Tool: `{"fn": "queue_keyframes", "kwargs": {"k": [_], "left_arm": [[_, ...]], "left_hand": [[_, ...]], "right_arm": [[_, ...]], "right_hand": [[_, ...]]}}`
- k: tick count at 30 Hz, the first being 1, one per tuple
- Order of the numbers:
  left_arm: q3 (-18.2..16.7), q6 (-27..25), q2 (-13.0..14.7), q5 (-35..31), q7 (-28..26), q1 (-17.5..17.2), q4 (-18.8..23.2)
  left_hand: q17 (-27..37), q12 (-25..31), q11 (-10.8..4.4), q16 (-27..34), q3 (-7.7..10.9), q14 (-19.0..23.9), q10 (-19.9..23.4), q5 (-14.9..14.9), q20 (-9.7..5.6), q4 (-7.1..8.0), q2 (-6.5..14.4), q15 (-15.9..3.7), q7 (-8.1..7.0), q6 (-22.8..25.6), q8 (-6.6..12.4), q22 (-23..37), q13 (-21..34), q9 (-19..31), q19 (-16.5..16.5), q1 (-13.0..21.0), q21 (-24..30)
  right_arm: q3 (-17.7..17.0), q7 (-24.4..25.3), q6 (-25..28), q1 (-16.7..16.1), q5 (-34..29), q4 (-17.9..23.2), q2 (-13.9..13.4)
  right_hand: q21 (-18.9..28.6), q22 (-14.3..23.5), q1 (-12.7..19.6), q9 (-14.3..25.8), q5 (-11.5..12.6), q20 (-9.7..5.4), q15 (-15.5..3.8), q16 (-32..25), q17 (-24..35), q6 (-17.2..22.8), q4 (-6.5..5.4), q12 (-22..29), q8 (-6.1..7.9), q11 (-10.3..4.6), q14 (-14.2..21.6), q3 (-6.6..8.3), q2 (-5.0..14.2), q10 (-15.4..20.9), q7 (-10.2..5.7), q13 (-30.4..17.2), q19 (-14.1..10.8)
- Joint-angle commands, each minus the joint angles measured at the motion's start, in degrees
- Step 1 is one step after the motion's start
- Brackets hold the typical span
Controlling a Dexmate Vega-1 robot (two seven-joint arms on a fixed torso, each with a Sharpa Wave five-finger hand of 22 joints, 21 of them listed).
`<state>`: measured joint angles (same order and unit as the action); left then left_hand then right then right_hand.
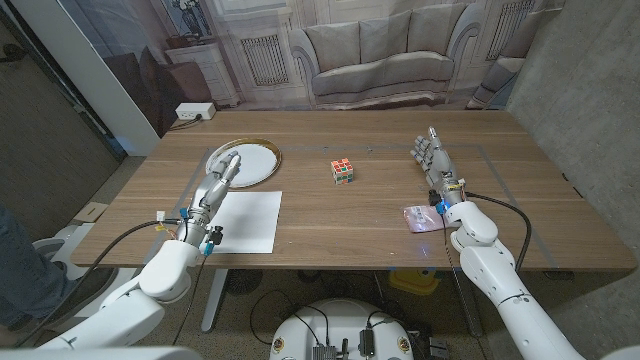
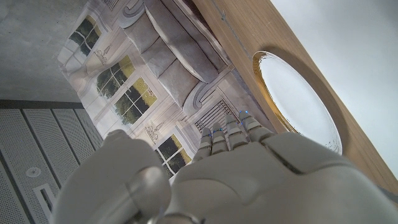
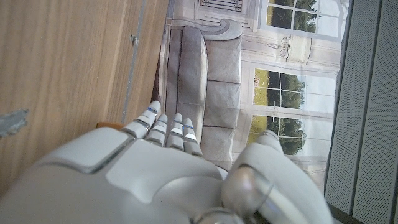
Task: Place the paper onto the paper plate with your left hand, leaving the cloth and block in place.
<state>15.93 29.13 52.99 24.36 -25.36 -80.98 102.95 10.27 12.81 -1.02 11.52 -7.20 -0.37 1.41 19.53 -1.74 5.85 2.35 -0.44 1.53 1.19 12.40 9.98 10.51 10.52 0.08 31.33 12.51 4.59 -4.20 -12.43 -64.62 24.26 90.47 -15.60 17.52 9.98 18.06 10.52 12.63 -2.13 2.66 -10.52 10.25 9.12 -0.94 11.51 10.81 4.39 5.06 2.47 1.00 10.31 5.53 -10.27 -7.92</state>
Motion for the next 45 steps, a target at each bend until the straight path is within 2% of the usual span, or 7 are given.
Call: {"fn": "queue_keyframes", "kwargs": {"k": [1, 11, 25, 34, 38, 45], "left_arm": [[-0.22, -0.45, 1.44, -2.38, -3.97, -1.78, 0.89], [-1.48, -6.03, 2.39, -8.53, -10.66, -4.40, 4.78], [-3.85, -11.47, 2.24, -13.69, -14.53, -7.98, 8.13], [-5.71, -15.85, 0.87, -17.50, -16.18, -10.04, 10.27], [-6.40, -20.22, -0.21, -21.03, -17.70, -10.65, 11.58], [-6.78, -22.33, -2.27, -24.54, -16.81, -10.05, 11.35]], "left_hand": [[0.30, 0.25, -0.22, 0.34, -0.28, 0.70, 0.60, 0.35, -1.44, -0.07, -0.11, -0.13, 0.05, 0.40, 0.41, 0.28, 0.30, 0.30, 0.51, 0.48, 0.22], [0.30, 0.25, -0.54, 0.31, -0.38, 1.14, 1.06, 0.52, -1.45, -0.18, -0.01, -0.32, -0.15, 1.04, 0.48, 0.29, 0.31, 0.31, 0.77, 0.76, 0.17], [0.35, 0.34, -0.81, 0.48, -0.59, 2.49, 2.18, 0.82, -1.86, -0.30, 0.18, -0.60, -0.04, 2.24, 0.61, 0.34, 0.33, 0.33, 1.97, 1.18, 0.38], [0.36, 0.41, -1.27, 0.52, -0.72, 3.17, 2.94, 1.04, -1.77, -0.41, 0.26, -0.70, -0.05, 3.21, 0.77, 0.36, 0.34, 0.33, 2.64, 1.49, 0.48], [0.36, 0.50, -1.34, 0.57, -0.79, 3.62, 3.49, 1.16, -1.78, -0.48, 0.29, -0.85, -0.15, 3.64, 0.83, 0.37, 0.34, 0.34, 2.95, 1.67, 0.50], [0.37, 0.56, -1.77, 0.53, -0.94, 4.09, 4.19, 1.37, -1.87, -0.58, 0.29, -1.13, -0.55, 4.69, 1.03, 0.38, 0.35, 0.34, 3.12, 1.92, 0.42]], "right_arm": [[-0.21, -1.14, -0.58, -0.67, 1.24, 0.36, 0.27], [-0.06, -1.31, -0.70, -1.00, 0.78, 1.25, -0.17], [0.15, -1.91, -0.43, -0.54, 0.84, 0.81, -0.52], [0.17, -2.46, -0.08, 0.06, 1.15, 0.01, -0.48], [0.03, -2.16, 0.15, 0.11, 1.23, 0.01, -0.31], [-0.28, -1.46, 0.73, -0.43, 0.83, 0.91, -0.77]], "right_hand": [[-0.25, 0.27, 0.06, 0.20, 0.00, -0.93, -0.03, -0.28, 0.22, 0.51, -0.11, 0.47, 0.34, 0.11, 0.64, -0.26, 0.31, 0.49, -0.22, -0.24, -0.65], [-0.43, 0.28, 0.06, 0.20, -0.02, -0.91, -0.01, -0.27, 0.22, 0.56, -0.10, 0.49, 0.35, 0.14, 0.66, -0.32, 0.35, 0.55, -0.22, -0.24, -0.73], [-0.66, 0.29, 0.08, 0.20, -0.04, -0.87, 0.03, -0.27, 0.22, 0.55, -0.07, 0.47, 0.33, 0.10, 0.72, -0.41, 0.38, 0.54, -0.23, -0.24, -0.84], [-0.84, 0.30, 0.07, 0.20, -0.05, -0.87, 0.00, -0.25, 0.22, 0.55, -0.06, 0.48, 0.33, 0.15, 0.68, -0.49, 0.38, 0.57, -0.22, -0.24, -0.89], [-0.92, 0.30, 0.08, 0.20, -0.05, -0.85, 0.03, -0.24, 0.22, 0.57, -0.05, 0.47, 0.33, 0.12, 0.69, -0.51, 0.40, 0.56, -0.22, -0.24, -0.93], [-1.04, 0.31, 0.10, 0.20, -0.06, -0.83, 0.00, -0.22, 0.22, 0.54, -0.04, 0.47, 0.32, 0.12, 0.66, -0.52, 0.47, 0.58, -0.23, -0.24, -0.96]]}}
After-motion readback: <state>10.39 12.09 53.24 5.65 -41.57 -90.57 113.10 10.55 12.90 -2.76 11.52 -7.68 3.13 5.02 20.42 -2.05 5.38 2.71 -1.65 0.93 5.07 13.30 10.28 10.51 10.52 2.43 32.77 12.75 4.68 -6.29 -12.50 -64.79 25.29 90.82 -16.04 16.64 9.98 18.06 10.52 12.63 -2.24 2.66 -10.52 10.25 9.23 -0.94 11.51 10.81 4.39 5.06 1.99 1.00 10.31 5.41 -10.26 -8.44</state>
